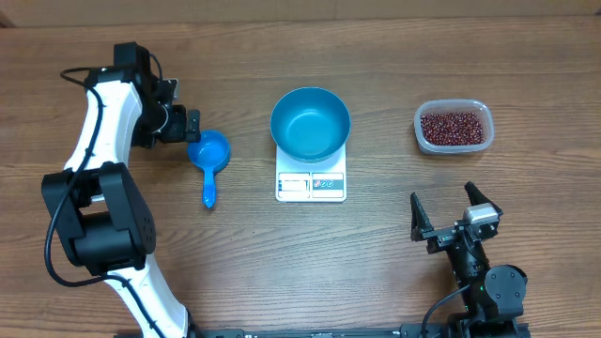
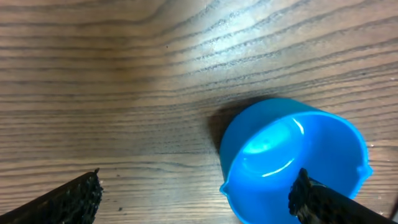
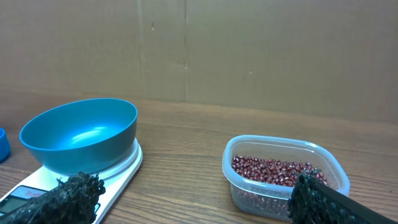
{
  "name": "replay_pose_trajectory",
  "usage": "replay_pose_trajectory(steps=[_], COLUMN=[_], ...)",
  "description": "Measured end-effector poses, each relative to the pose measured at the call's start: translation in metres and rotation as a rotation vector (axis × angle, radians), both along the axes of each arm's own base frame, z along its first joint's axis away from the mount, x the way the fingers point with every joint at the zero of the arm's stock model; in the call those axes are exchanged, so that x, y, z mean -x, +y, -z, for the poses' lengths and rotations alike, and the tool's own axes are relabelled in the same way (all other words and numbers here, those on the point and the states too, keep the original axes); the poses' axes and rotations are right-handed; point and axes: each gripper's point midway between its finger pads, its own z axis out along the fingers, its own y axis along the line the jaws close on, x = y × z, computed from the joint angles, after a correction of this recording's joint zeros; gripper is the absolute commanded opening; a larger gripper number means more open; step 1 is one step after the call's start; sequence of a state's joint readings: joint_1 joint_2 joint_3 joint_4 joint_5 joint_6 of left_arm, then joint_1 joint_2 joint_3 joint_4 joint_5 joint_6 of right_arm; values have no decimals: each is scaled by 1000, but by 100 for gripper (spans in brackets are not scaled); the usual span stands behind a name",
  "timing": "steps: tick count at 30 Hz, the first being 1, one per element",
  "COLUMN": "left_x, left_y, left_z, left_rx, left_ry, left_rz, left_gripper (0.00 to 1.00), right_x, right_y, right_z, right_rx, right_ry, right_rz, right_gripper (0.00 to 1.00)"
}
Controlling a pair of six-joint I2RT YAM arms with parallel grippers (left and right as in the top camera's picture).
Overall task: Scoop item into bowl and weigh 150g on scale
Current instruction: 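Lower the left gripper and close it on the blue scoop's rim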
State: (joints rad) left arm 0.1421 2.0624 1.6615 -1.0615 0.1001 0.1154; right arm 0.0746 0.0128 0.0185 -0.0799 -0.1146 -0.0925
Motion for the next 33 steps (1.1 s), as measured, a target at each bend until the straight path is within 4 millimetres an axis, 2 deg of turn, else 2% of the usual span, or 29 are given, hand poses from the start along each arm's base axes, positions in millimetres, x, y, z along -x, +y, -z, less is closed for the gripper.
replay_pose_trajectory(steps=[11, 21, 26, 33], left_x=[11, 3, 8, 4], left_y=[-2, 1, 5, 4], left_z=[28, 30, 35, 35], left_rx=[1, -21, -43, -98], left_ry=[20, -18, -3, -11], left_rz=[15, 58, 65, 88], left_gripper=[100, 100, 100, 100], right_x=[0, 0, 0, 0], right_y=[0, 0, 0, 0], right_z=[0, 0, 0, 0], right_rx=[0, 0, 0, 0], right_ry=[-1, 0, 0, 0], right_rz=[0, 0, 0, 0], right_gripper=[100, 100, 100, 100])
